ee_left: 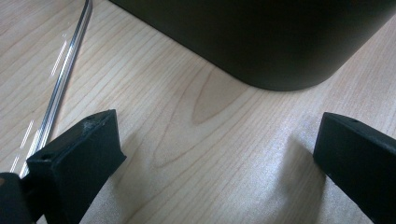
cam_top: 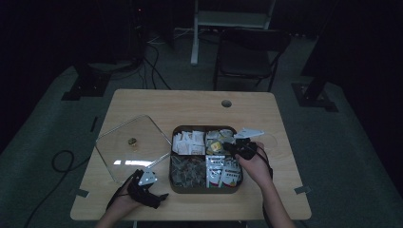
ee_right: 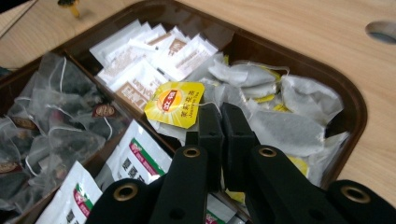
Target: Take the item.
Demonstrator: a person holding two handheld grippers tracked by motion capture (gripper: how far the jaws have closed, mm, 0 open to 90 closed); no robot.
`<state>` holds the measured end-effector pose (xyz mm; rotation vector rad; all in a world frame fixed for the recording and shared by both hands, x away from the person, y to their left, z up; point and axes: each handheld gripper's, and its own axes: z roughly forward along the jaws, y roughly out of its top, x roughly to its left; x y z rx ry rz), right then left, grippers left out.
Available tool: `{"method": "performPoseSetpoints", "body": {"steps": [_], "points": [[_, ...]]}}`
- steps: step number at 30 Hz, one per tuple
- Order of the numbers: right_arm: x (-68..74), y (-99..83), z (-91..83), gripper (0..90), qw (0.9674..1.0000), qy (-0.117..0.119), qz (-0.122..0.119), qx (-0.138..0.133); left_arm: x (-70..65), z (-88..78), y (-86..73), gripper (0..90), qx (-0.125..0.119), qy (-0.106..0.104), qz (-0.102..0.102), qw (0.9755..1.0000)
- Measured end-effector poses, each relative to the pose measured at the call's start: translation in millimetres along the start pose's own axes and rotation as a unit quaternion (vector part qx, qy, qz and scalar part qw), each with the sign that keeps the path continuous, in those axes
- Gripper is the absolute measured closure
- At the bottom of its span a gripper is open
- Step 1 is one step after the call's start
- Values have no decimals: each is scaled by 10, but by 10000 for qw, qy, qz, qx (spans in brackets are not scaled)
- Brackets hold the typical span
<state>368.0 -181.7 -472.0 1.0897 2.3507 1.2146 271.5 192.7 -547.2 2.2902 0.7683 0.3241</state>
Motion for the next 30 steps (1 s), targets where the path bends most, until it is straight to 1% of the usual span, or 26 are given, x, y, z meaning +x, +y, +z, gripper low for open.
{"method": "performPoseSetpoints", "body": {"steps": [1, 3, 4, 8, 10, 15, 16, 21, 23, 30], "points": [[7, 13, -14, 881, 10000, 18, -19, 20, 0, 0, 0, 16, 0, 0, 1, 10000], [17, 35, -47, 881, 10000, 16, -1, -45, 0, 0, 0, 15, 0, 0, -1, 10000], [22, 46, -64, 881, 10000, 36, -20, -34, 0, 0, 0, 16, 1, 0, 0, 10000], [23, 86, -140, 882, 9999, 9, 21, -150, 1, -1, 1, 16, 1, 7, 10, 10000], [19, 104, -177, 881, 9998, -12, 0, -187, 1, -1, 0, 16, 1, 5, 7, 10000], [-1, 138, -280, 881, 9994, 19, 87, -321, 3, -1, 0, 16, -3, -1, -1, 10000], [-9, 146, -307, 881, 9993, -5, 88, -371, 4, -1, 0, 16, -4, -5, -3, 10000], [-51, 170, -425, 881, 9990, -103, 71, -435, 2, -1, 0, 16, 3, 4, 11, 10000], [-83, 172, -483, 881, 9986, -153, 100, -493, 1, 0, 0, 16, 1, 3, 9, 10000], [-192, 147, -641, 880, 9977, -331, 172, -572, 1, 0, 1, 16, 0, 3, 7, 10000]]}}
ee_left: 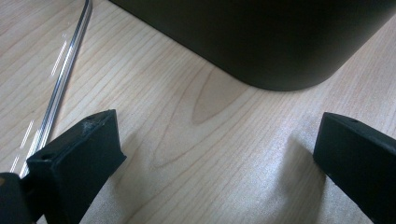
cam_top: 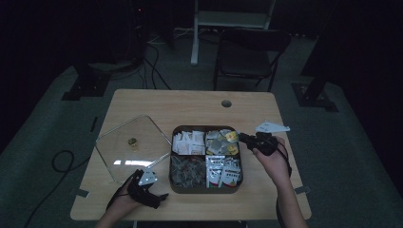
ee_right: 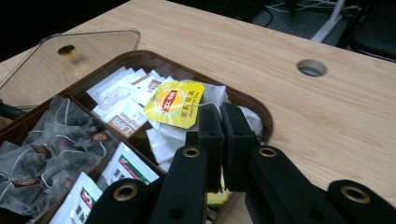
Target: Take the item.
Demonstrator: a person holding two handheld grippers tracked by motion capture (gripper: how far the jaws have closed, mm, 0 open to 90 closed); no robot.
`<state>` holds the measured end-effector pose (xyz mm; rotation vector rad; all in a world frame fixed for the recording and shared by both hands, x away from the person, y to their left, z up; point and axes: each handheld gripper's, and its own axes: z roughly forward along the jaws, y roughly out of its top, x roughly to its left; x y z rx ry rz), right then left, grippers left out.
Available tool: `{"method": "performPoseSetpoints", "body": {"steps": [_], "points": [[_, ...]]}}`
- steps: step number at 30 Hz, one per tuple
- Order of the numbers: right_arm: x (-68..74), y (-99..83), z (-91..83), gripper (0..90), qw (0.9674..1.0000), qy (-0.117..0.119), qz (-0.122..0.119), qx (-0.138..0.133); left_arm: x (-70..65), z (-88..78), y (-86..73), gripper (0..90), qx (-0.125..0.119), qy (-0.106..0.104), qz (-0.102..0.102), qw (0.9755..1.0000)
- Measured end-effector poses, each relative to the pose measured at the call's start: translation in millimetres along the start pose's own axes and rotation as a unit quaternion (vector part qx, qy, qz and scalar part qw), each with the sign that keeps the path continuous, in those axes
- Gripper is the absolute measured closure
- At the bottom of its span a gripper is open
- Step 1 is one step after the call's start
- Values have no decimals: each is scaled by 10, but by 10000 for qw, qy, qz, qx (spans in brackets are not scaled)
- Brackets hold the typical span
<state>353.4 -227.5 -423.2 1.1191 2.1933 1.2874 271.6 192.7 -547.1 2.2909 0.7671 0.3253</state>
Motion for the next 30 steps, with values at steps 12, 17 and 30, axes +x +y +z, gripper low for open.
{"method": "performPoseSetpoints", "body": {"steps": [12, 17, 30], "points": [[-257, -60, -285, 881, 9992, -317, 223, -111, 0, -1, 1, 16, 5, 1, -3, 10000], [-380, -122, -410, 880, 9982, -460, 350, -159, 0, -1, 1, 16, 6, -1, -1, 10000], [-646, -357, -521, 880, 9943, -823, 681, -28, -1, 0, 0, 16, 1, -3, -7, 10000]]}}
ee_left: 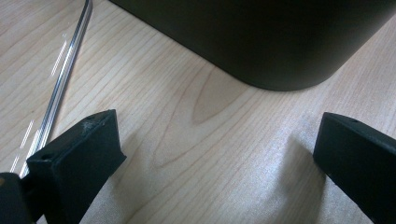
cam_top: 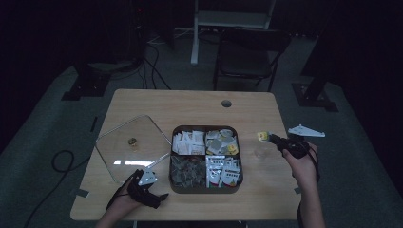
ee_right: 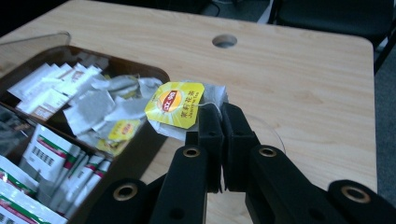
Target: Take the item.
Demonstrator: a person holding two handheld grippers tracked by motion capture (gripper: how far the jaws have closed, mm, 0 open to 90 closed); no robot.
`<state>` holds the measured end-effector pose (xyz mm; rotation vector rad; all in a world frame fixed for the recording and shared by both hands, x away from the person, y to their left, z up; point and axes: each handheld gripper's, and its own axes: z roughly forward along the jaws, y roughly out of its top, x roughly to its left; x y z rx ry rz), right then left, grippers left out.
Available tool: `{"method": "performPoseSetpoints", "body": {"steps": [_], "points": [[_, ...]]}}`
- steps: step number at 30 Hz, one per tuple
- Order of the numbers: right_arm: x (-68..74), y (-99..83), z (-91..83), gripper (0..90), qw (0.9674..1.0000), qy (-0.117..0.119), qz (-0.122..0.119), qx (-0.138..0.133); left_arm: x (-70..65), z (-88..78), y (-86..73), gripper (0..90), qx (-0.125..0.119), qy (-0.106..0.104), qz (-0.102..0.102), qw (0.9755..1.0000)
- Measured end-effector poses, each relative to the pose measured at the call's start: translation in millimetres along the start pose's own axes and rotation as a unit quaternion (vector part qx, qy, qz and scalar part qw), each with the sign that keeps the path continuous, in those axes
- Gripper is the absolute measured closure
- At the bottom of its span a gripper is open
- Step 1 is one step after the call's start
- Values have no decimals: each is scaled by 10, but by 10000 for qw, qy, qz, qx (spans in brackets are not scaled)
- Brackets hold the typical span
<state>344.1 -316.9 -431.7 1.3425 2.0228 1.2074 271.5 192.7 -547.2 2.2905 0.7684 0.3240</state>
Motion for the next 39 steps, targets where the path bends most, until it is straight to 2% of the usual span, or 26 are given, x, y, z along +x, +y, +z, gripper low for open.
{"method": "performPoseSetpoints", "body": {"steps": [8, 15, 23, 27, 34, 38, 39], "points": [[-81, -80, 80, 879, 9998, -56, 146, 108, 0, 0, 0, 16, 0, 1, 1, 10000], [-128, -134, 142, 874, 9995, -180, 183, 199, 0, 0, 0, 16, 1, 0, 1, 10000], [-163, -167, 178, 851, 9992, -208, 244, 247, 0, 0, 0, 16, 0, 0, 1, 10000], [-177, -176, 197, 782, 9991, -169, 268, 268, 0, 0, 0, 16, -1, 0, 1, 10000], [-183, -177, 198, 679, 9993, -134, 330, 146, 0, 0, 0, 16, -1, 1, 1, 10000], [-166, -160, 186, 566, 9996, -80, 275, 39, 0, 0, 0, 16, 1, -1, 1, 10000], [-166, -160, 186, 566, 9996, -80, 275, 39, 0, 0, 0, 16, 1, -1, 1, 10000]]}}
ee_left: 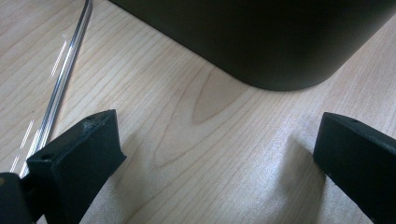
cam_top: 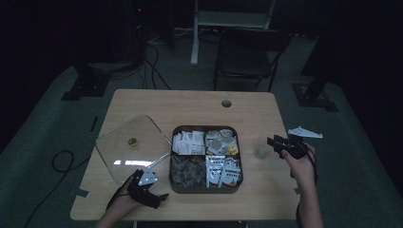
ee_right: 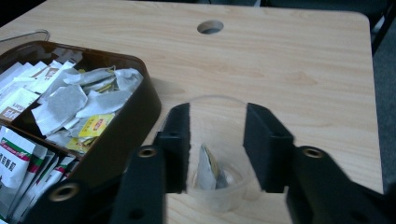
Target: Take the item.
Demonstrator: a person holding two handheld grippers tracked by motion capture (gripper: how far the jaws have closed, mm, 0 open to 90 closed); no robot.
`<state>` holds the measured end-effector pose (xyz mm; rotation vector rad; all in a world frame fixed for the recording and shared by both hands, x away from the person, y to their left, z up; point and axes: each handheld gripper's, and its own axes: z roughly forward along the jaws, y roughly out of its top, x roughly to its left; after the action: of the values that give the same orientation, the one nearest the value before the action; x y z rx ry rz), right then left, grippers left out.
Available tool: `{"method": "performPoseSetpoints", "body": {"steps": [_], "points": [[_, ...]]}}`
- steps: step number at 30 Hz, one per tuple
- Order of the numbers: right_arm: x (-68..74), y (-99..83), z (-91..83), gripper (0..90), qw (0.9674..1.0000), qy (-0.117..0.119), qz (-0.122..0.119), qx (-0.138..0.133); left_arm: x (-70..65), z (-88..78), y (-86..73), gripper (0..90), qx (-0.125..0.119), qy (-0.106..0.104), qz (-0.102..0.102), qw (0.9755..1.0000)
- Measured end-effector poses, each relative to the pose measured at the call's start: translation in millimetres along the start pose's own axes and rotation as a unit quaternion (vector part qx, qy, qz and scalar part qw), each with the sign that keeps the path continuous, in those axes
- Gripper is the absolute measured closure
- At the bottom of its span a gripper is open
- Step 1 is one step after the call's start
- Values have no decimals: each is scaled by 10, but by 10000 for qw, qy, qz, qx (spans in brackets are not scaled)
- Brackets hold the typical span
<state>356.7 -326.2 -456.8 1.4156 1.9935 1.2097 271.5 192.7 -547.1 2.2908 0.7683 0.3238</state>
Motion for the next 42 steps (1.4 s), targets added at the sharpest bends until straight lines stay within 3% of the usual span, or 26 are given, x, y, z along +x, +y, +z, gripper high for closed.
{"method": "performPoseSetpoints", "body": {"steps": [3, 4, 7, 9, 24, 34, 42], "points": [[25, 20, -4, 435, 9999, 23, -109, -96, 0, 0, 0, 16, 0, 0, 0, 10000], [26, 24, -1, 318, 9995, 24, -115, -300, 0, 0, 0, 16, 0, 0, 0, 10000], [22, 24, -1, 310, 9994, 38, -94, -336, 0, 0, 0, 16, 0, 1, 1, 10000], [32, 18, 11, 256, 9993, 94, -204, -310, 0, 0, 0, 16, 0, 1, 1, 10000], [212, -60, -35, 198, 9979, 353, -448, -298, -1, 0, 0, 16, -3, 2, -3, 10000], [335, -154, -111, 171, 9951, 640, -581, -487, 0, -1, 0, 16, 4, 1, 3, 10000], [393, -255, -135, 171, 9931, 797, -730, -466, -2, -3, -3, 16, 5, -1, 0, 10000]]}}
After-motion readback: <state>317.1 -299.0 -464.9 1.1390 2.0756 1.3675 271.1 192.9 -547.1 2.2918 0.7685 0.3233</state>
